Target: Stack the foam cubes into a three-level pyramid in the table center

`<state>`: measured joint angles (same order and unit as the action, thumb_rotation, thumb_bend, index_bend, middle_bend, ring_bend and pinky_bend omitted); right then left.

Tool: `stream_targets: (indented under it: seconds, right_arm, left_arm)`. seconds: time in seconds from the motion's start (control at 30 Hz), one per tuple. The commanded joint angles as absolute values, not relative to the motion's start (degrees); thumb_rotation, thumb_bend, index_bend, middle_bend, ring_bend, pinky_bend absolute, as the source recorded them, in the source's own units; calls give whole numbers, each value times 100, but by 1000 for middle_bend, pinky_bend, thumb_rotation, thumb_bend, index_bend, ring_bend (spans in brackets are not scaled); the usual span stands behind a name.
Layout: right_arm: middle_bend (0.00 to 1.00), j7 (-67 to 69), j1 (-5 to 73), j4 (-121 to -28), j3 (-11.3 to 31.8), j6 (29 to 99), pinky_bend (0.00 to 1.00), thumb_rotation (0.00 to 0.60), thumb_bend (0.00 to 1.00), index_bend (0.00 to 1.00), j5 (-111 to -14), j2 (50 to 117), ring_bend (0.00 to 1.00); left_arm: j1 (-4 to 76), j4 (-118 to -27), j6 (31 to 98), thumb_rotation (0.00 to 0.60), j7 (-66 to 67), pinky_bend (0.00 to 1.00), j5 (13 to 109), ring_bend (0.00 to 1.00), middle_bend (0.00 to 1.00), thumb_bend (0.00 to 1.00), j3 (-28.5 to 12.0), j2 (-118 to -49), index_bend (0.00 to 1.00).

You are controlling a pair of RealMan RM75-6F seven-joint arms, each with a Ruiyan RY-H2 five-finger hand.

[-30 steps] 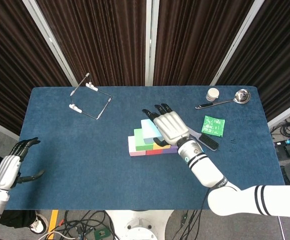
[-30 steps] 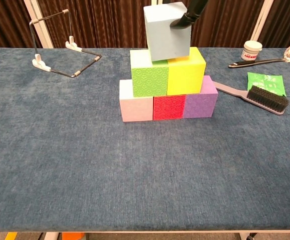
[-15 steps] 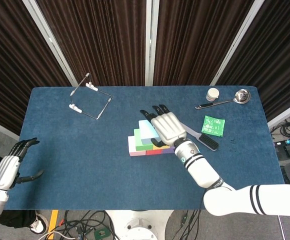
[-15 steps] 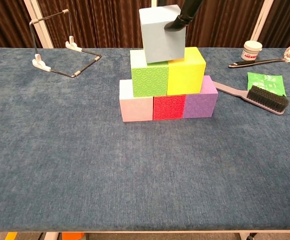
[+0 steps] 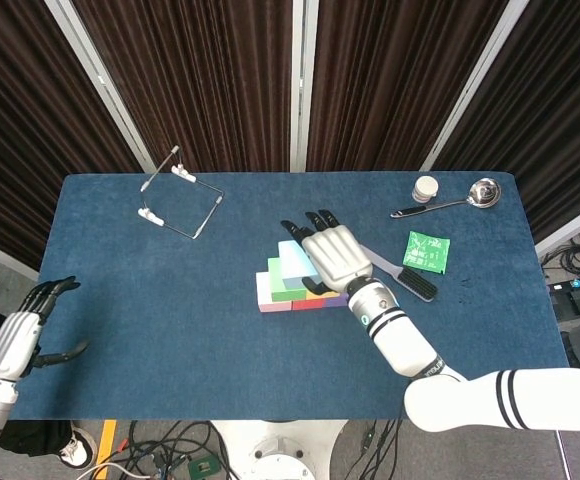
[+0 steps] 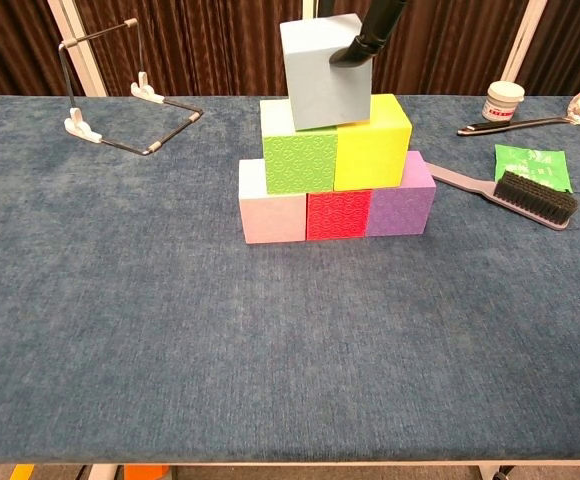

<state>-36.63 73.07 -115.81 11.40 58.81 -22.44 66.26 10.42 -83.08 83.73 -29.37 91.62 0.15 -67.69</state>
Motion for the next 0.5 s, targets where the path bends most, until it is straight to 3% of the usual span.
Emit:
stream_targets:
  seconds: [0.03, 0.5]
  right_arm:
    - [343, -3664, 7309, -11576, 1141, 5870, 0, 600, 291, 0, -2243, 6640, 0]
    - [341, -3762, 7357, -11539, 1116, 5882, 0, 600, 286, 0, -2166, 6710, 0]
  left_arm:
    - [1039, -8304, 8372, 600, -2929, 79, 9160, 64, 163, 209, 18, -6774, 83]
    - [1050, -8245, 8325, 600, -2986, 79, 9166, 52, 159, 209, 48, -6789, 82]
